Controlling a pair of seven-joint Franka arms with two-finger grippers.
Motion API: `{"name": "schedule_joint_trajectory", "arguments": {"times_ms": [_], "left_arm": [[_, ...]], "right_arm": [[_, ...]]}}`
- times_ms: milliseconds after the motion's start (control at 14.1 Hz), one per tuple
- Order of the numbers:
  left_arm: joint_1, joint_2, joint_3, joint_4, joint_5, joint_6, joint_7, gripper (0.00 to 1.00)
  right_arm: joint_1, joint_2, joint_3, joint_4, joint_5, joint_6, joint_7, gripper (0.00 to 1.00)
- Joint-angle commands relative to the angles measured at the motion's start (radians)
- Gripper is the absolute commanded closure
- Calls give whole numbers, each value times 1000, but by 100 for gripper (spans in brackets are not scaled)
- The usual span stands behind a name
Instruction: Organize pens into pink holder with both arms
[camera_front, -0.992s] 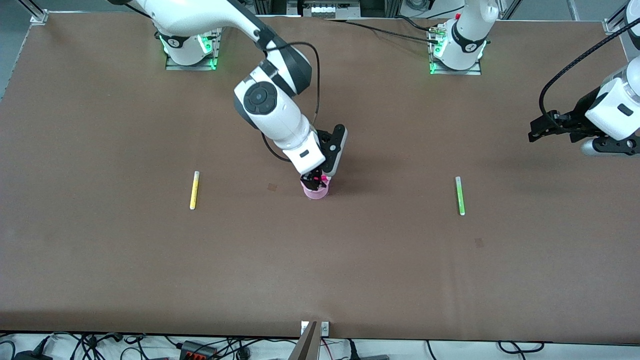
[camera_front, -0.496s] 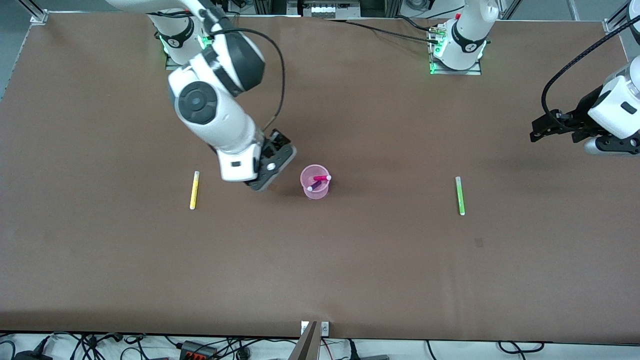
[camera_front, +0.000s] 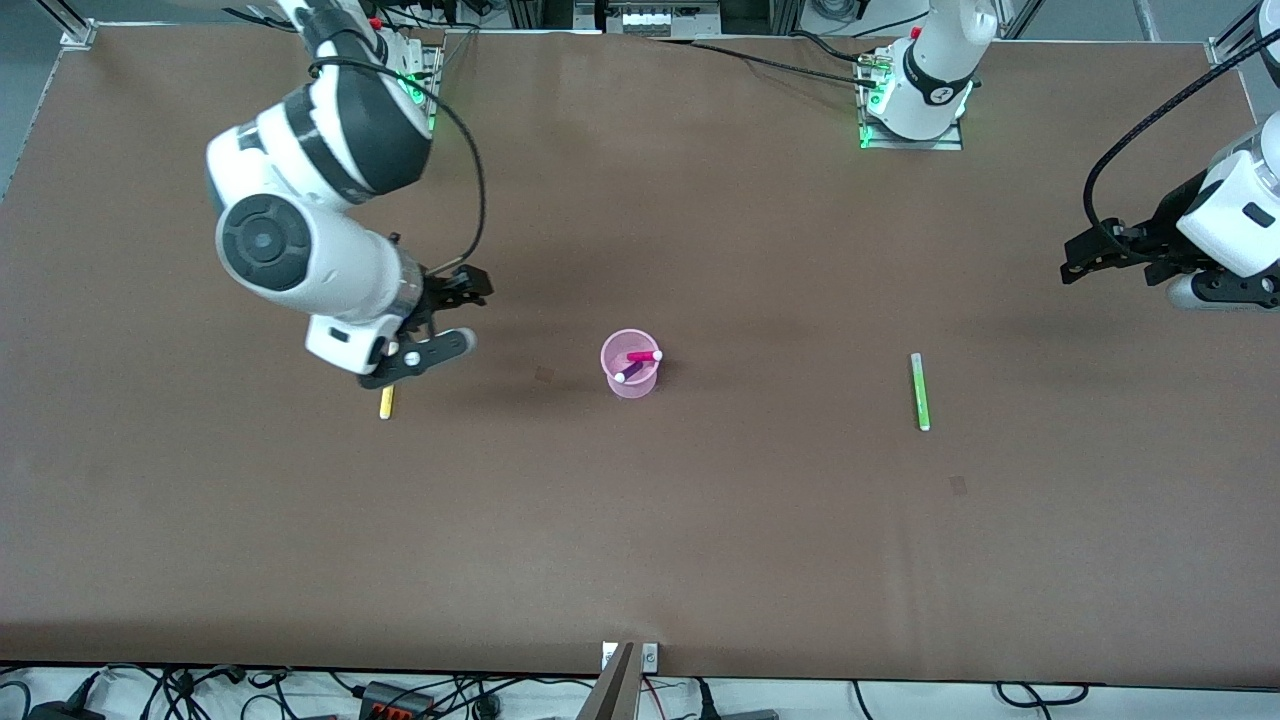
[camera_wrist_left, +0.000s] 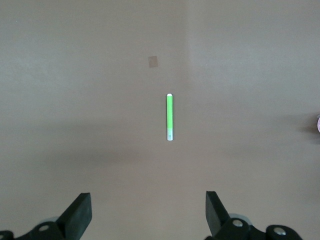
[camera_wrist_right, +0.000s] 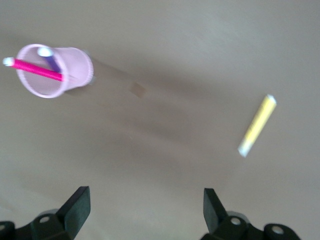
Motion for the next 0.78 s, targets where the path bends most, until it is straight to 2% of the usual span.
{"name": "schedule_joint_trajectory", "arguments": {"times_ms": [0,212,354,496,638,708], "left_arm": [[-5,-11,3,8,3,-19,22,0],[-5,-11,3,10,3,-16,22,0],[-5,-11,2,10,3,-16,22,0],[-5,-11,2,10,3,-18,22,0],[-5,-11,2,10,3,-18,22,0],[-5,-11,2,10,3,-18,22,0]], "right_arm": [[-13,-9,-33,46,-8,-121,103,0],[-13,-19,-118,120,-10,-187,96,0],[-12,-24,-213,151,-37,-187,96,0],[-13,-33,-251,180,-65,-186,97,0],[-12,-46,-304,186,-65,-177,100,0],[-15,-47,-312,186,-59,-177,99,0]]}}
